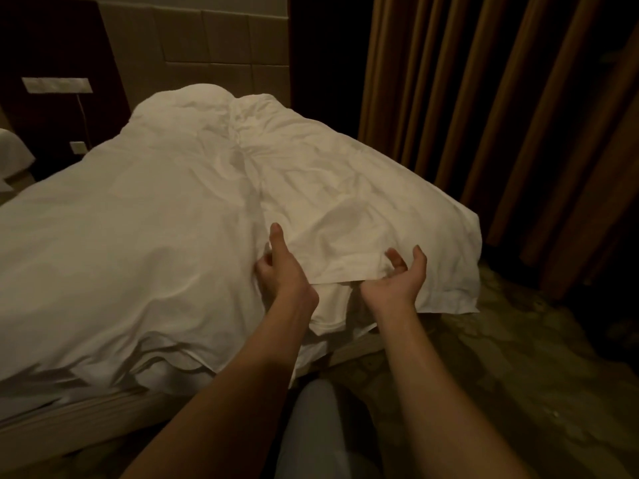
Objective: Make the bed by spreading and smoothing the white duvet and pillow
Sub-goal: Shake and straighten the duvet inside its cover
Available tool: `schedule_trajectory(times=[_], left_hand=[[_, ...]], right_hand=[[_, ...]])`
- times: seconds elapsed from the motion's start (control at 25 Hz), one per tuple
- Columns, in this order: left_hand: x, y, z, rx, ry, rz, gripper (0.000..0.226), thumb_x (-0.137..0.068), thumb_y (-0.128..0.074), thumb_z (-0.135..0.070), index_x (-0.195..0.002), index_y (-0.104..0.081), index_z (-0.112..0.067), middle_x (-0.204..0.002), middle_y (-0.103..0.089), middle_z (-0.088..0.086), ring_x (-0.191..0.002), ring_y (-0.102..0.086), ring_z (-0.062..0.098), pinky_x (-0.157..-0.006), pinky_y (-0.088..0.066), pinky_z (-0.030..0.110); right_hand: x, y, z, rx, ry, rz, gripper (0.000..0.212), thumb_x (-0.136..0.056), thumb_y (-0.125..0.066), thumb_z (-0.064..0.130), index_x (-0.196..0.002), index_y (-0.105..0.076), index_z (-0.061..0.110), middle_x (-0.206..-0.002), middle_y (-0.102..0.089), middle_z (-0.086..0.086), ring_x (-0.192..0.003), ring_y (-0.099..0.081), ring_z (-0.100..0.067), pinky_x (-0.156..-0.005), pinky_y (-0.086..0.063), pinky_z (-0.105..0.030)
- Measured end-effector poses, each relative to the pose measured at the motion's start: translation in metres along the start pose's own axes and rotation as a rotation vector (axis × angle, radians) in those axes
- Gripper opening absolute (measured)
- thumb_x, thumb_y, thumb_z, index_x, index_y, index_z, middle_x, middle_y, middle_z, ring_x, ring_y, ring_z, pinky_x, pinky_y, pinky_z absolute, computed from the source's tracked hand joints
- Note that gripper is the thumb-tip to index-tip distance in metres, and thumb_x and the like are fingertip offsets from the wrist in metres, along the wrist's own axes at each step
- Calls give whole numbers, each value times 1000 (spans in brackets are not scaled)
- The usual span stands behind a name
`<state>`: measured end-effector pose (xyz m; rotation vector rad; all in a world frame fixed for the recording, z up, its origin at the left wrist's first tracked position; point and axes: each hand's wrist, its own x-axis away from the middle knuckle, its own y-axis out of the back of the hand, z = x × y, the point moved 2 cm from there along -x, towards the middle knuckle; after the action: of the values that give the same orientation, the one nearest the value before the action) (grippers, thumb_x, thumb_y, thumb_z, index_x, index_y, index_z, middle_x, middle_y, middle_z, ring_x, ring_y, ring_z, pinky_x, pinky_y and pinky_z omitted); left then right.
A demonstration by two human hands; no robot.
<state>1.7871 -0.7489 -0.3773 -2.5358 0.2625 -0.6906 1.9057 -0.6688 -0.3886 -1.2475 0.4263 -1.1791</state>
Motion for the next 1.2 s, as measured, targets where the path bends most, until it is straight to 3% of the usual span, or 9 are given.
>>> schedule_trajectory(times=[0.08,0.2,0.32,0.44,0.64,0.84,0.96,1.08,1.2], left_hand=[[2,-3,-1,16,17,79,66,-60,-77,-76,-97,-72,-21,-89,-70,-1,-83,-67,19,-80,-59,40],[20,2,-8,-192,-56,66,84,-64,-60,-85,-100,-74,-11,-97,-74,6,-91,-68,29,-89,-57,44],[58,23,15,-244,-189,63,60,-93,-53,-61,-106,-72,-5,-100,-72,5,-94,-66,26,-86,-54,35],[57,60,51,-284,-216,45,54,-100,-51,-47,-107,-73,2,-102,-75,12,-93,-68,24,-89,-55,37],[27,91,69,-656,-292,97,89,-79,-22,-86,-99,-75,-17,-99,-73,3,-96,-66,25,-99,-51,47],[40,79,61,-908,-312,378,74,-72,-10,-97,-82,-58,-41,-91,-64,-14,-95,-63,13,-95,-47,38],[36,75,65,-951,-304,385,83,-74,-15,-97,-94,-67,-35,-95,-68,-10,-93,-64,16,-95,-51,42],[29,83,80,-810,-5,265,92,-69,-39,-98,-108,-68,-21,-99,-69,0,-87,-70,28,-78,-60,44],[37,81,92,-647,378,268,92,-63,-62,-90,-122,-53,-19,-111,-64,9,-93,-67,36,-69,-55,41]], right_hand=[[1,-3,3,-31,68,-15,35,-85,-69,48,-81,-54,16,-119,-67,-11,-106,-66,-35,-95,-53,-48],[16,-6,17,88,170,-66,35,-86,-64,52,-82,-53,19,-106,-68,-4,-101,-66,-30,-86,-55,-38],[25,8,34,134,261,-130,42,-85,-60,58,-74,-45,21,-93,-66,2,-95,-64,-25,-81,-51,-34],[25,51,20,175,271,-200,46,-85,-55,61,-68,-35,23,-84,-58,2,-86,-60,-23,-79,-47,-34],[8,103,-20,344,233,-283,41,-94,-49,48,-66,-36,23,-70,-48,8,-75,-47,-16,-68,-40,-30],[-5,112,-2,435,153,-196,48,-93,-49,60,-84,-67,17,-99,-69,-5,-94,-61,-25,-77,-48,-34],[-14,116,6,406,129,-191,48,-88,-56,64,-97,-67,17,-108,-67,-7,-100,-61,-27,-87,-53,-40],[-25,127,19,376,131,-180,58,-83,-65,66,-115,-65,18,-107,-67,-2,-97,-64,-22,-77,-56,-35],[-47,135,35,420,58,-171,95,-63,-79,76,-140,-55,28,-127,-67,-9,-114,-64,-33,-98,-53,-54]])
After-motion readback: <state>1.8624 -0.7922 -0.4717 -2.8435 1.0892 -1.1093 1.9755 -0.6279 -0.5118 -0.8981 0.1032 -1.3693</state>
